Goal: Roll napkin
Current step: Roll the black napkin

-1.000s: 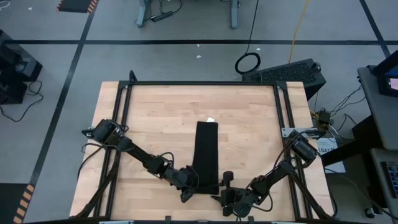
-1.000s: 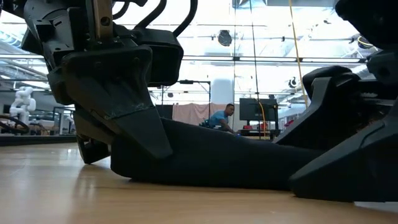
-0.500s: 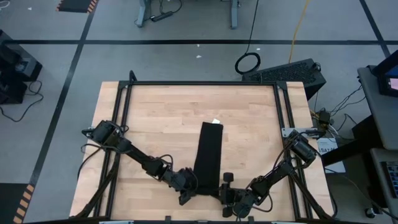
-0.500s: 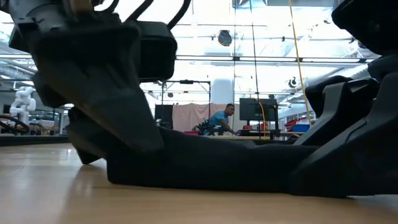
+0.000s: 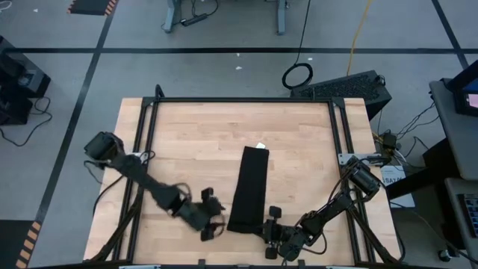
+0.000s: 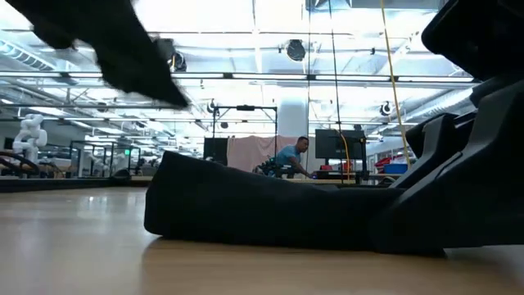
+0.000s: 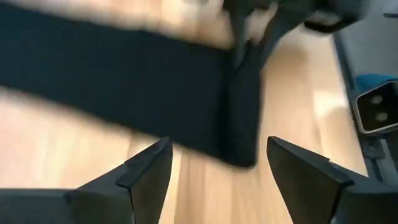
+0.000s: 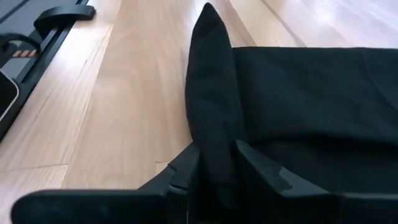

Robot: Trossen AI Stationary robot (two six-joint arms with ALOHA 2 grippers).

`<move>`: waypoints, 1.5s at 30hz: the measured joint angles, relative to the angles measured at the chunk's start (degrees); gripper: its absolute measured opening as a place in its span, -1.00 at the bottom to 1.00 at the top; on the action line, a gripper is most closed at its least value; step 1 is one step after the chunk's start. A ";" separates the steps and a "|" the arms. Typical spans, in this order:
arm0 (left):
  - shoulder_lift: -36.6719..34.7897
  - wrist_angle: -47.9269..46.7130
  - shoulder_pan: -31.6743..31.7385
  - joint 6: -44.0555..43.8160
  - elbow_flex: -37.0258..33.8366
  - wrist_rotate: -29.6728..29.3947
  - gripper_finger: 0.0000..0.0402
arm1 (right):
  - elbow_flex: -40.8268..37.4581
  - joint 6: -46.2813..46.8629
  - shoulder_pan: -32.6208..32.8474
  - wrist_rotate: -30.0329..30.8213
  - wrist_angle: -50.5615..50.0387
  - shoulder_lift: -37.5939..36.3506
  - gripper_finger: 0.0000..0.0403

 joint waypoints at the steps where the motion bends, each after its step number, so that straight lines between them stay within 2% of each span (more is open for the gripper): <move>1: 0.34 2.69 -1.74 3.38 0.00 -3.40 0.33 | 0.00 0.48 -0.01 -0.01 0.00 0.00 -0.60; 4: 3.57 12.10 -5.96 15.15 0.13 -11.82 0.33 | -0.03 1.62 -0.15 -0.19 -0.04 0.00 -0.60; 7: 7.65 17.18 -9.15 24.77 0.09 -18.36 0.33 | -0.08 1.85 -0.33 -0.30 0.33 0.00 -0.60; 11: 13.01 19.57 -11.29 30.96 0.66 -19.28 0.28 | -0.08 2.23 -0.59 -0.46 0.70 0.04 -0.60; 18: 19.51 23.25 -9.53 31.40 0.85 -19.33 0.12 | -0.09 2.39 -0.61 -0.58 0.90 0.04 -0.60; 24: 19.86 26.35 -9.35 34.82 0.87 -20.57 0.10 | -0.09 3.53 -0.61 -0.60 0.92 0.04 -0.60; 37: 20.58 25.22 -7.52 34.21 0.85 -18.75 0.10 | -0.09 3.72 -0.61 -0.74 0.96 0.04 -0.59; 42: 20.58 25.11 -5.37 31.27 0.85 -12.78 0.10 | -0.09 3.74 -0.61 -1.53 1.04 0.02 -0.59; 45: 20.42 23.95 -4.38 28.39 0.87 -11.18 0.10 | -0.04 3.74 -0.61 -1.95 1.09 0.02 -0.59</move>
